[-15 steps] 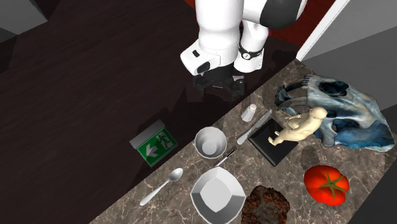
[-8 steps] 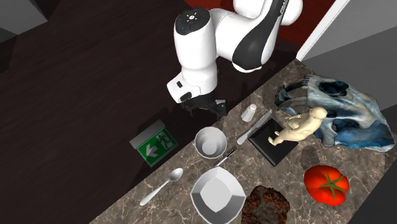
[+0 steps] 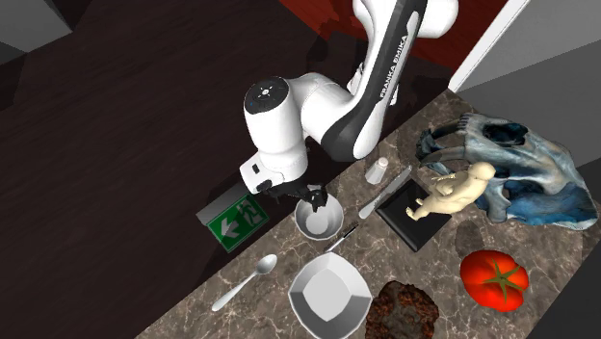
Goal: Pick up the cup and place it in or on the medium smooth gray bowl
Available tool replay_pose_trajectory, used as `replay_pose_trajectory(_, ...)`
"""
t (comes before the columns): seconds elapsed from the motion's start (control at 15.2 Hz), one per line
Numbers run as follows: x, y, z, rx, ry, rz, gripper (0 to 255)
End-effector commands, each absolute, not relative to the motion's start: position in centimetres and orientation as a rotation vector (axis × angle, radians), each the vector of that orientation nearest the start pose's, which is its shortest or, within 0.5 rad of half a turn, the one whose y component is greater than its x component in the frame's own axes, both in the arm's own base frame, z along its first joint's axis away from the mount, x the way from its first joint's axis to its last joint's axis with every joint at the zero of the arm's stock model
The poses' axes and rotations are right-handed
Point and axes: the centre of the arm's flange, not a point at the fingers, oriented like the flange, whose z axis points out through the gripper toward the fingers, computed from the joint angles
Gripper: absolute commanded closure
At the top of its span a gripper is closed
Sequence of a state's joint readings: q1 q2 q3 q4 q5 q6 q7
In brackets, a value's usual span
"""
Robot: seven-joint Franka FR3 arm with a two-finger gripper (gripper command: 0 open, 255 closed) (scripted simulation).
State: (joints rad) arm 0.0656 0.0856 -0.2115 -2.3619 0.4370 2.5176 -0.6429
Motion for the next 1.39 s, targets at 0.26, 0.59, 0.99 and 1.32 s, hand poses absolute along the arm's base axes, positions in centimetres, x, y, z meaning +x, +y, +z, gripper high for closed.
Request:
replay_pose_trajectory(0.26, 51.1, -7.2, 26.7, -2.921, -0.221, -0.243, 0)
replay_pose_trajectory(0.59, 51.1, -7.2, 26.4, -2.921, -0.221, -0.243, 0)
replay_pose_trajectory(0.99, 51.1, -7.2, 26.4, -2.921, -0.221, -0.243, 255)
replay_pose_trajectory(1.32, 51.1, -7.2, 26.4, -2.921, -0.221, -0.243, 255)
